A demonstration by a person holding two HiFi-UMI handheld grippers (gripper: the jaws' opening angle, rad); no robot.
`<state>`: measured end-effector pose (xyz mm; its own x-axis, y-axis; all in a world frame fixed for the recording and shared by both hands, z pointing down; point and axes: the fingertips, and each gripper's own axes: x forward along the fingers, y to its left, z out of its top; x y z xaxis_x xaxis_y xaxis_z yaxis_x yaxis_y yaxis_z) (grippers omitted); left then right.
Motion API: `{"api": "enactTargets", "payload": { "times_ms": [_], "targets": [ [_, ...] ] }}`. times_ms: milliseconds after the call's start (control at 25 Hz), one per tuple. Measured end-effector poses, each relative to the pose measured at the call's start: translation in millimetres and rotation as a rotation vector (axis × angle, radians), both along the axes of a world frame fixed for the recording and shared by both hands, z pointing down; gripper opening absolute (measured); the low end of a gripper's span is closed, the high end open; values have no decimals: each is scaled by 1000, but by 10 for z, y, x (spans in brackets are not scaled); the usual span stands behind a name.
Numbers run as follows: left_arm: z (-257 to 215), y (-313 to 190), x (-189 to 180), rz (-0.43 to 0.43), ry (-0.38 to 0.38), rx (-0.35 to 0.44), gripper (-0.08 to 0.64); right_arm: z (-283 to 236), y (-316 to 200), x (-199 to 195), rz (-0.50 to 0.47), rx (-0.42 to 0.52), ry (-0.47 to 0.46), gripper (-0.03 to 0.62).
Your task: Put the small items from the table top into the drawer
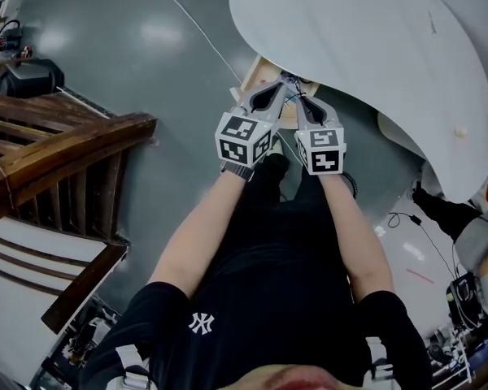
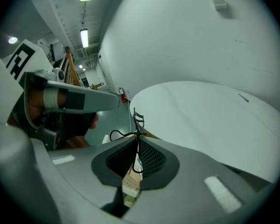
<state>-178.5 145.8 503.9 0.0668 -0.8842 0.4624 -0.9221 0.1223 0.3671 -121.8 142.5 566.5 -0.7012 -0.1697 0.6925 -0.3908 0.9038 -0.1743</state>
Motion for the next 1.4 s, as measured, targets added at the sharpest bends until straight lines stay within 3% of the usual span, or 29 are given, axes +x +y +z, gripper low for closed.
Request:
{"api": "enactTargets", "payload": {
  "times_ms": [960, 1400],
  "targets": [
    [690, 82, -247, -32, 67, -48, 0, 1251, 349, -250, -208, -139, 268, 44],
    [735, 39, -347, -30, 62, -44, 0, 1465, 398, -245, -238, -188, 288, 70]
  ]
}}
